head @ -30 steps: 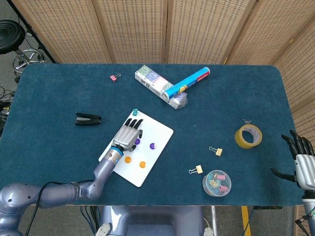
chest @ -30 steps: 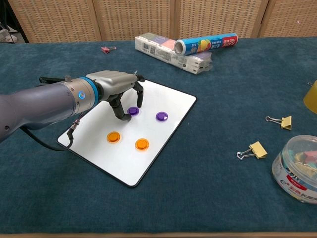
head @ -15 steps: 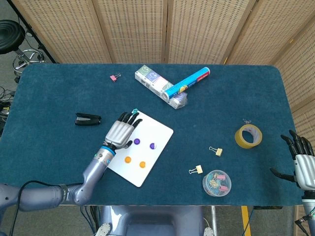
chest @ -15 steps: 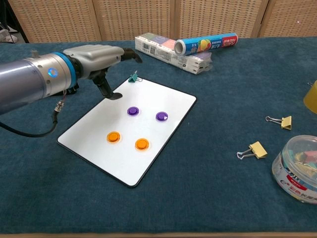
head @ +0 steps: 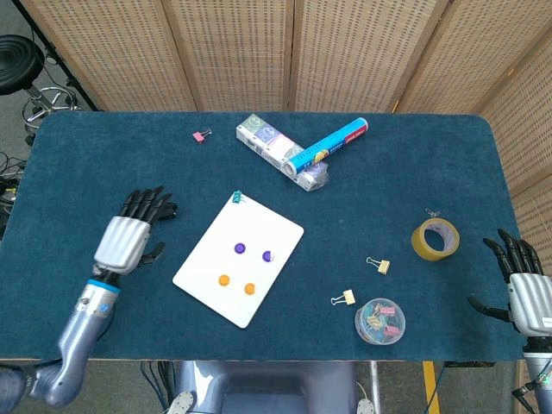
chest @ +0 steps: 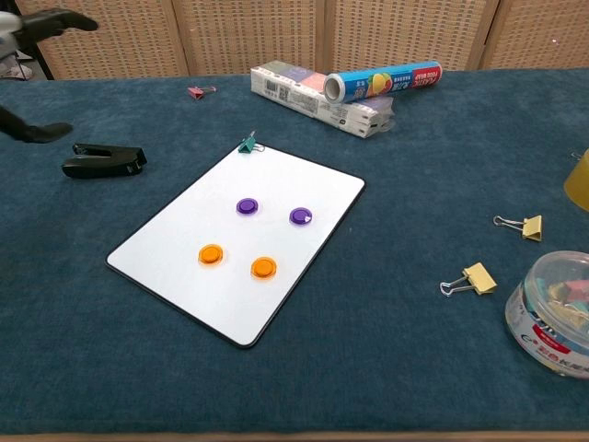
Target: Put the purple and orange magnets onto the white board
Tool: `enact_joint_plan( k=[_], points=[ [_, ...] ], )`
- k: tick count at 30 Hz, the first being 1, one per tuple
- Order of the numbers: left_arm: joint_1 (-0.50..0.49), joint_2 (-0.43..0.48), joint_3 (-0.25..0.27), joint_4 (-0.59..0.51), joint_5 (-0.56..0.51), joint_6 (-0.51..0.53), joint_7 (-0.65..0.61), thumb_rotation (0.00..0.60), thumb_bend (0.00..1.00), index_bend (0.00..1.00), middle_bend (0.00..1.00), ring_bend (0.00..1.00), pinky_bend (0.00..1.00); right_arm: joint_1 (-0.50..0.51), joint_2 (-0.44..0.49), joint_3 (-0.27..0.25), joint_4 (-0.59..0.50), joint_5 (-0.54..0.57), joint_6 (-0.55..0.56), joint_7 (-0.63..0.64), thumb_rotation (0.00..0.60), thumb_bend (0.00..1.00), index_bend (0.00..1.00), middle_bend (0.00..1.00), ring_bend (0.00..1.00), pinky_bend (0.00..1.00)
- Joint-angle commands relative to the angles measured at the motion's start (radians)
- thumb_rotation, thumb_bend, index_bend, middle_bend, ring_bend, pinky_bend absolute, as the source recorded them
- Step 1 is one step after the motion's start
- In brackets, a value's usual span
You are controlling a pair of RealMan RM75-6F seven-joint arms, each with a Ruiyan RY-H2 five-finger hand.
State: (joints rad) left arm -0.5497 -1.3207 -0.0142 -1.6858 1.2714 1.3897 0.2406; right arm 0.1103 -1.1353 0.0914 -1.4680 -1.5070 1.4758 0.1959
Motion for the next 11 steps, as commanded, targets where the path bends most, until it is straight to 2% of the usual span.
enact_joint_plan(
  k=[1,6,11],
  points=[
    [0.139,0.083,0.084,0.011,0.071,0.123,-0.128,0.600,0.30,0.00,0.00,0.00,0.00,-0.004,-0.006,0.001,0.008,-0.008,0.023,-0.070,0.600,0.03,0.09,0.00,0.00,0.00],
    [0.253,0.121,0.127,0.042,0.105,0.211,-0.193,0.600,0.30,0.00,0.00,0.00,0.00,-0.012,-0.007,0.006,-0.008,-0.007,0.048,-0.158,0.600,0.03,0.04,0.00,0.00,0.00],
    [0.332,0.164,0.154,0.036,0.130,0.250,-0.219,0.600,0.30,0.00,0.00,0.00,0.00,-0.018,-0.007,0.010,-0.023,-0.008,0.067,-0.199,0.600,0.03,0.01,0.00,0.00,0.00]
  ],
)
